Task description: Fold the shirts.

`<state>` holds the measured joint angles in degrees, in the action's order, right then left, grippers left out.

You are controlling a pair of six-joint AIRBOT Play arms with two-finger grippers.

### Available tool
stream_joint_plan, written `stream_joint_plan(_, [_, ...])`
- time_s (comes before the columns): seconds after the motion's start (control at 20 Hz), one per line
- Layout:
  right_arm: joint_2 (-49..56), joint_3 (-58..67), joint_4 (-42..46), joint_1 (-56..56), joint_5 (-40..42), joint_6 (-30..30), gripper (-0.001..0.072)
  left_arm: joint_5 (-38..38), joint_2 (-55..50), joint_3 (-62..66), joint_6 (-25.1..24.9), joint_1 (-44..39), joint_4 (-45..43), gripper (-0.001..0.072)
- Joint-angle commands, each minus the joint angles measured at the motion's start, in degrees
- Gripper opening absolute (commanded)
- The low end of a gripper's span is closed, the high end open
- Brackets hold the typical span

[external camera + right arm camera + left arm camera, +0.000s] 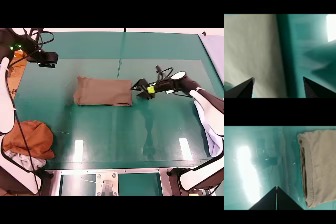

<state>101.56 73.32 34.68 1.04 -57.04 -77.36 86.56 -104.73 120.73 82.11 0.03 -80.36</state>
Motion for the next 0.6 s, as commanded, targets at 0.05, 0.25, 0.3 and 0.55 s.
stream_joint_plan(0.05, [3.98, 0.13, -9.11, 6.8, 4.13, 4.57, 0.0663, 0.07, 0.04, 0.04, 0.35, 0.02, 0.0, 0.0023])
stream_joint_plan(0.25, [4.42, 6.19, -10.95, 9.51, 4.63, 4.04, 0.0043, 0.09, 0.04, 0.04, 0.35, 0.02, 0.0, 0.0022])
stream_joint_plan(0.3, [4.37, 8.46, -11.34, 9.18, 3.54, 3.41, 0.0023, 0.24, 0.04, 0.04, 0.35, 0.02, 0.0, 0.0023])
stream_joint_plan(0.55, [1.16, 17.66, -10.95, 3.69, -3.08, -0.68, 0.0016, 1.57, 0.04, 0.04, 0.33, 0.04, 0.0, 0.0022])
